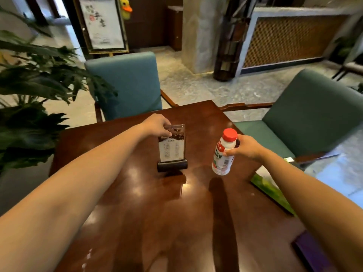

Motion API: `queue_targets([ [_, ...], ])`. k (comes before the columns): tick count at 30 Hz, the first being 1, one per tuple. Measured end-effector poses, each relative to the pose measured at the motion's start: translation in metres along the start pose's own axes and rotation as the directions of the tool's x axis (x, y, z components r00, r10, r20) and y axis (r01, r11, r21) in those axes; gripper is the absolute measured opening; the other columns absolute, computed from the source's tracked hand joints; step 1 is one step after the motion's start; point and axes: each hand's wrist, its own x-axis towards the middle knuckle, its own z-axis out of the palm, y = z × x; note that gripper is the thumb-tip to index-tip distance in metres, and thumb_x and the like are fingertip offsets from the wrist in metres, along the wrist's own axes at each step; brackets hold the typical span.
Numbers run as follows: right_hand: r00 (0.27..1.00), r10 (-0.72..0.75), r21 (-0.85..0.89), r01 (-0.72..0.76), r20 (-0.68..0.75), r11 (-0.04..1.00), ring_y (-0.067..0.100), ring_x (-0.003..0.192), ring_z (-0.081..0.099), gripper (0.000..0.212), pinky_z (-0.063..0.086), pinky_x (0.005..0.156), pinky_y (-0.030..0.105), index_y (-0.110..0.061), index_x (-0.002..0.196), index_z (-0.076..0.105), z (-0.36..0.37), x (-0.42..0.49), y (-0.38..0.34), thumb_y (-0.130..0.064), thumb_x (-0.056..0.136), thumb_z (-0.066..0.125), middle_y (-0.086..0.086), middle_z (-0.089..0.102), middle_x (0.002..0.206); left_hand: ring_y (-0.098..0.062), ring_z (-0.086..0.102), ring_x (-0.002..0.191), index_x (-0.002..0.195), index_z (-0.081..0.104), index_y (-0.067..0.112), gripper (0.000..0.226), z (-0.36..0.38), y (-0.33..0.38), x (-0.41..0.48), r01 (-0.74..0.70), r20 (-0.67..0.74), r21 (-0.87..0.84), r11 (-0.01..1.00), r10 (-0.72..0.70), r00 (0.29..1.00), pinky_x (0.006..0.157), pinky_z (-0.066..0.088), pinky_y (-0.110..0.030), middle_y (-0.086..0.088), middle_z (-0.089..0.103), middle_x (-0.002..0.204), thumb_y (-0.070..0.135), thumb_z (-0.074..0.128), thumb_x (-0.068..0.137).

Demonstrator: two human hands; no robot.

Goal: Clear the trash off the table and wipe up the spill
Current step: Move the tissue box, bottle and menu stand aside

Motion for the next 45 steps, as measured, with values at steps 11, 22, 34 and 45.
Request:
queue_targets([
  [11, 0.984, 0.076, 0.037, -0.071, -0.158, 0.997, 0.026, 0.107, 0.06, 0.044, 0.045, 0.091, 0.033, -0.011, 0.116, 0.06, -0.074, 0.049, 0.088, -0.02, 0.075, 0.075, 0.011, 0.064, 0.12, -0.017, 0.054, 0.082, 0.094, 0.072, 0.009, 0.019, 0.057, 0.093, 0.123, -0.03, 0.016, -0.048, 0.998, 0.031, 0.999, 0.069, 0.039, -0.028, -0.002, 0.061, 0.083, 0.021, 0.067, 0.081],
  [22, 0.966, 0.198, 0.106, -0.181, -0.169, 0.978, 0.028, 0.114, 0.057, 0.051, 0.045, 0.093, 0.035, -0.012, 0.122, 0.054, -0.081, 0.071, 0.152, -0.022, 0.077, 0.074, 0.011, 0.06, 0.127, -0.015, 0.055, 0.077, 0.085, 0.069, 0.019, 0.008, 0.092, 0.149, 0.194, -0.016, -0.025, -0.137, 0.99, 0.012, 1.0, 0.063, 0.038, -0.028, 0.002, 0.062, 0.08, 0.025, 0.065, 0.083],
  [34, 0.981, 0.194, 0.124, -0.189, -0.031, 0.974, 0.031, 0.125, 0.049, 0.061, 0.039, 0.105, 0.044, -0.012, 0.133, 0.04, -0.083, 0.068, 0.15, -0.019, 0.081, 0.07, 0.012, 0.05, 0.138, -0.022, 0.057, 0.099, 0.109, 0.062, 0.01, 0.028, 0.093, 0.143, 0.18, -0.032, 0.084, -0.062, 0.998, 0.037, 0.996, 0.074, 0.039, -0.029, -0.009, 0.065, 0.112, 0.028, 0.06, 0.087],
  [45, 0.962, 0.247, -0.357, -0.274, -0.119, 0.893, 0.033, 0.142, 0.025, 0.09, 0.027, 0.115, 0.048, -0.015, 0.148, 0.016, -0.12, 0.005, 0.137, -0.053, 0.08, 0.062, 0.012, 0.021, 0.156, -0.033, 0.045, 0.123, 0.134, 0.039, 0.022, 0.059, 0.064, 0.179, 0.13, -0.201, 0.14, 0.2, 0.959, 0.175, 0.974, 0.099, 0.042, -0.05, -0.008, 0.051, 0.134, 0.053, 0.049, 0.085],
])
